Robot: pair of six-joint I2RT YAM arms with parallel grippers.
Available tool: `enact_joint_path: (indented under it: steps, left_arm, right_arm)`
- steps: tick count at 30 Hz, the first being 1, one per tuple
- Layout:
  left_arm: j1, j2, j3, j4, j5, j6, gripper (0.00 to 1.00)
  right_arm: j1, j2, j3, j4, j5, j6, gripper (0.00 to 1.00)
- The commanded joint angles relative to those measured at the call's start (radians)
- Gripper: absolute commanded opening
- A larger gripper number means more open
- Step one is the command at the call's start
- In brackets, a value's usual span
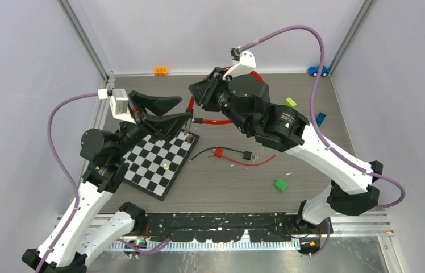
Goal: Lock with the key
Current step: Lock the lock.
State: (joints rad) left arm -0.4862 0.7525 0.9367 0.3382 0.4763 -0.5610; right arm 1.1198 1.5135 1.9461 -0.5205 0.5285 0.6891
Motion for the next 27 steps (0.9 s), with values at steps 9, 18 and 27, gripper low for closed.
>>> enact_joint_path:
  steps: [9,18,27]
  left_arm:
    - [-0.004,0.130,0.248,-0.399,0.092,0.291,0.64]
    - [-0.007,0.183,0.289,-0.561,0.098,0.400,0.51]
    - [-0.024,0.228,0.334,-0.578,0.062,0.423,0.48]
  right_arm:
    - [0.002,0.013,0.061,-0.019,0.042,-0.061,0.01]
    - [0.002,0.013,0.071,-0.018,0.056,-0.071,0.01]
    - [0.001,0.029,0.072,-0.027,0.036,-0.062,0.01]
